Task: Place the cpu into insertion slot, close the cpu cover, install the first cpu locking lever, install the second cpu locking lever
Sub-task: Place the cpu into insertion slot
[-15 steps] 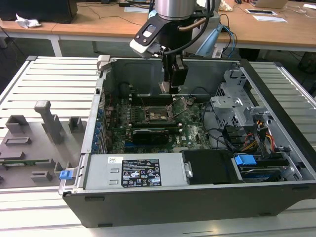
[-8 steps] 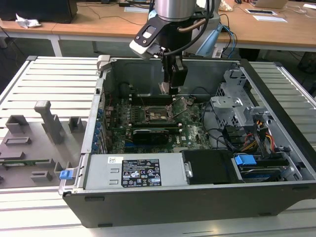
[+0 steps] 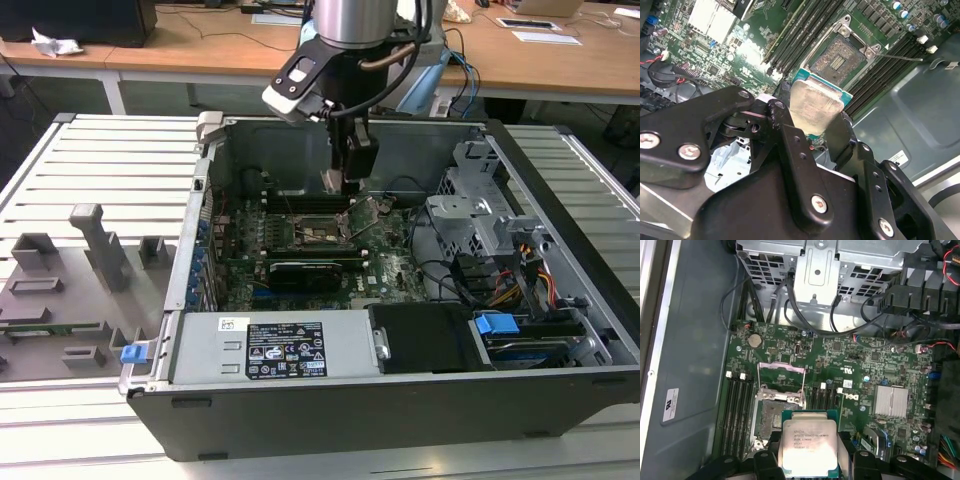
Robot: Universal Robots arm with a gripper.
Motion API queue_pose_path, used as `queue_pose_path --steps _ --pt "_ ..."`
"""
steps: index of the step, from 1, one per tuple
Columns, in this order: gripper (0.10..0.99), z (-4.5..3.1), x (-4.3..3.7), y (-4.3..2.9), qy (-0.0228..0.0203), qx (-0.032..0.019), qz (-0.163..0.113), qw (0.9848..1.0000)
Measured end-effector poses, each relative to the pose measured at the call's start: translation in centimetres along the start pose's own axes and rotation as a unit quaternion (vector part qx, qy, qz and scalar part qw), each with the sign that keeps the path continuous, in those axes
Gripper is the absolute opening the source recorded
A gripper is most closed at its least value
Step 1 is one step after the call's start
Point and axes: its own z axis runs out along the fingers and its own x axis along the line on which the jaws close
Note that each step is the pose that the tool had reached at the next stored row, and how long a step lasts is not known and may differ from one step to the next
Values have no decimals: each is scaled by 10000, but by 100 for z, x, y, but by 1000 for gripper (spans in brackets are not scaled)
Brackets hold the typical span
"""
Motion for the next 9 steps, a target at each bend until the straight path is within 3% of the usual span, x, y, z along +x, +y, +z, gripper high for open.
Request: queue_pose_path --steps 9 --pt "525 43 0 -8 0 10 12 10000"
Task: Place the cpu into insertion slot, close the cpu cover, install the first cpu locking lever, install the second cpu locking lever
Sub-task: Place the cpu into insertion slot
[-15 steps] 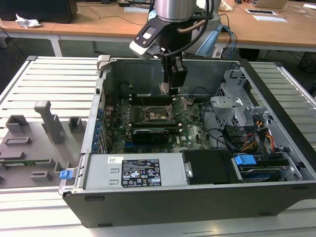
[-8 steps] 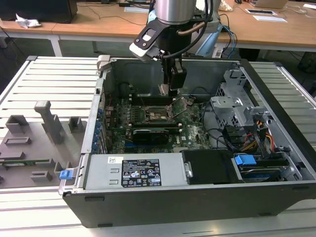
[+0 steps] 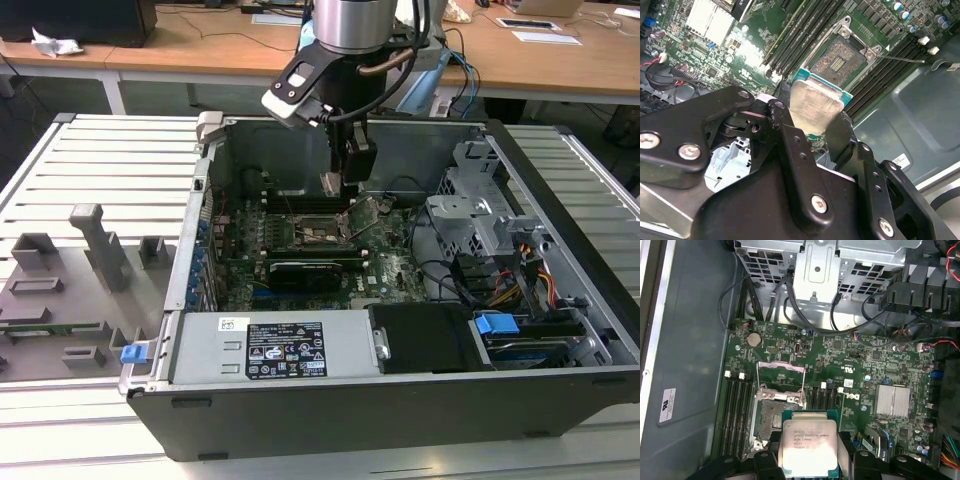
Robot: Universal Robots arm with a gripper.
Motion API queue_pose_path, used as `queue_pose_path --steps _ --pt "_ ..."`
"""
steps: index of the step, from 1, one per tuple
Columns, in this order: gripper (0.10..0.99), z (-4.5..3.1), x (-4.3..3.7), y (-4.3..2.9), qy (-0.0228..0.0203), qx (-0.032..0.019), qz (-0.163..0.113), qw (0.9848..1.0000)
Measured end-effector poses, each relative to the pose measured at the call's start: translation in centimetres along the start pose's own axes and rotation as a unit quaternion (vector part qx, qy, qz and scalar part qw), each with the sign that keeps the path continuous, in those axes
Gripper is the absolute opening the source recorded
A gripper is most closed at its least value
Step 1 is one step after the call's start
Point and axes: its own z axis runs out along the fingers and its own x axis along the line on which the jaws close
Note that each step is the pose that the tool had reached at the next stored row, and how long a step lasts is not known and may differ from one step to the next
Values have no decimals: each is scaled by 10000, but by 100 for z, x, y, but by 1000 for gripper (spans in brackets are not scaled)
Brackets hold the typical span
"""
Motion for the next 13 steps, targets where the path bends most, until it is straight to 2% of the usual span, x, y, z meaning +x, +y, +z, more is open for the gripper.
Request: queue_pose_path --steps 10,13 --pt "525 59 0 -13 6 48 9 10000" --pt "525 97 0 -18 3 82 12 10000"
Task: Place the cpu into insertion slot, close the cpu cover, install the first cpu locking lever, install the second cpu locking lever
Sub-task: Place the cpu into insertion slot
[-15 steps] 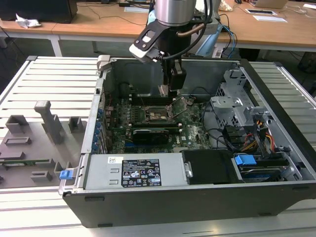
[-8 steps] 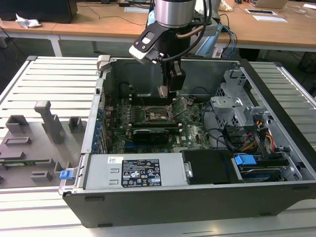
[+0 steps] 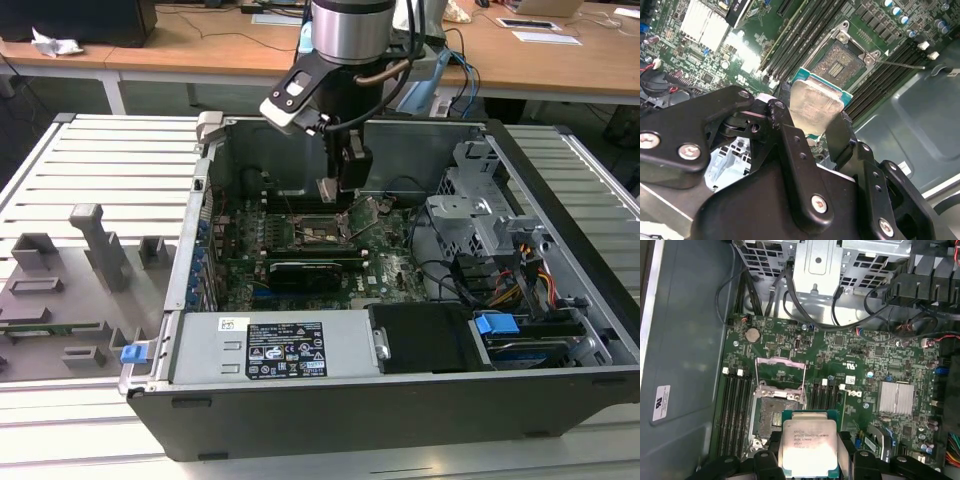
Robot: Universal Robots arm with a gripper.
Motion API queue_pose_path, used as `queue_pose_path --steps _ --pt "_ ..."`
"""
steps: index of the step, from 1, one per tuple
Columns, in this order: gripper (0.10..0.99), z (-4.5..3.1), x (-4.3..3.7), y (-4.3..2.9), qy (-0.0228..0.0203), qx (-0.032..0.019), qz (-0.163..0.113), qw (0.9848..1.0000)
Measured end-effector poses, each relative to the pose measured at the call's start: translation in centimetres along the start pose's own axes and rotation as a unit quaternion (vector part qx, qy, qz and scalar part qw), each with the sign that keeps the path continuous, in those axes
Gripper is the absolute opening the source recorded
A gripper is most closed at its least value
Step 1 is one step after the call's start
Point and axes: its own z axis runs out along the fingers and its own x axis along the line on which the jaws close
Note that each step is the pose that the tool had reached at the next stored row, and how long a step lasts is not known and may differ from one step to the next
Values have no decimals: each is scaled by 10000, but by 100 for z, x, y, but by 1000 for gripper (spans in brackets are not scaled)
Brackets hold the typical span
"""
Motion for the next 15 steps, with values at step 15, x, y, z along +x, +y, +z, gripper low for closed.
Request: queue_pose_path --steps 15 --pt "525 145 -1 -22 -163 37 233 9996"
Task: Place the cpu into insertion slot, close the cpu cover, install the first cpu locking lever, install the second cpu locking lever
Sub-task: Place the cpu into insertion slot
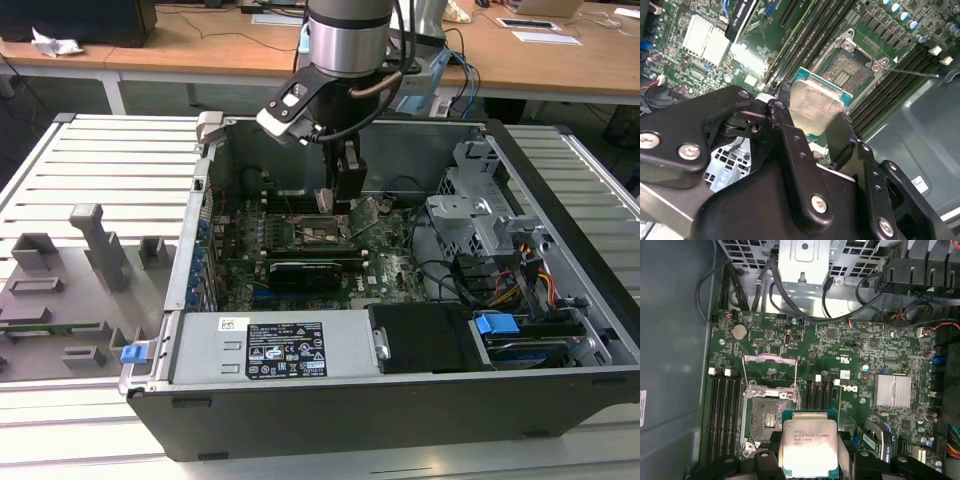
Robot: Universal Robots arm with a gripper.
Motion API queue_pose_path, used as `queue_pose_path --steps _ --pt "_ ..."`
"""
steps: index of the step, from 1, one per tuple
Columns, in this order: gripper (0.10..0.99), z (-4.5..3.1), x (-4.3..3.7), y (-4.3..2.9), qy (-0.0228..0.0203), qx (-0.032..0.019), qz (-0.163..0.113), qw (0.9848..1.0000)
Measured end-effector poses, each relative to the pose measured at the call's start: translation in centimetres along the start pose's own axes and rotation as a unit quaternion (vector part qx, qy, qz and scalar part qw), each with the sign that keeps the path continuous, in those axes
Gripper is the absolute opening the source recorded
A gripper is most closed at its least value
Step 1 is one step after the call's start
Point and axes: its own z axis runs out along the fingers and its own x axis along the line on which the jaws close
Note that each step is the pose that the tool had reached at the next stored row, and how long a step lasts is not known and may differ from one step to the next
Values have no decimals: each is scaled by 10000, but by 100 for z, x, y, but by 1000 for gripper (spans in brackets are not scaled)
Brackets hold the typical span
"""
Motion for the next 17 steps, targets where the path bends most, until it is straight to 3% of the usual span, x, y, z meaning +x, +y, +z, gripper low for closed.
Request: queue_pose_path --steps 7,17 --pt "525 94 25 -14 -6 0 4 10000" --pt "525 183 148 -17 -10 1 83 10000"
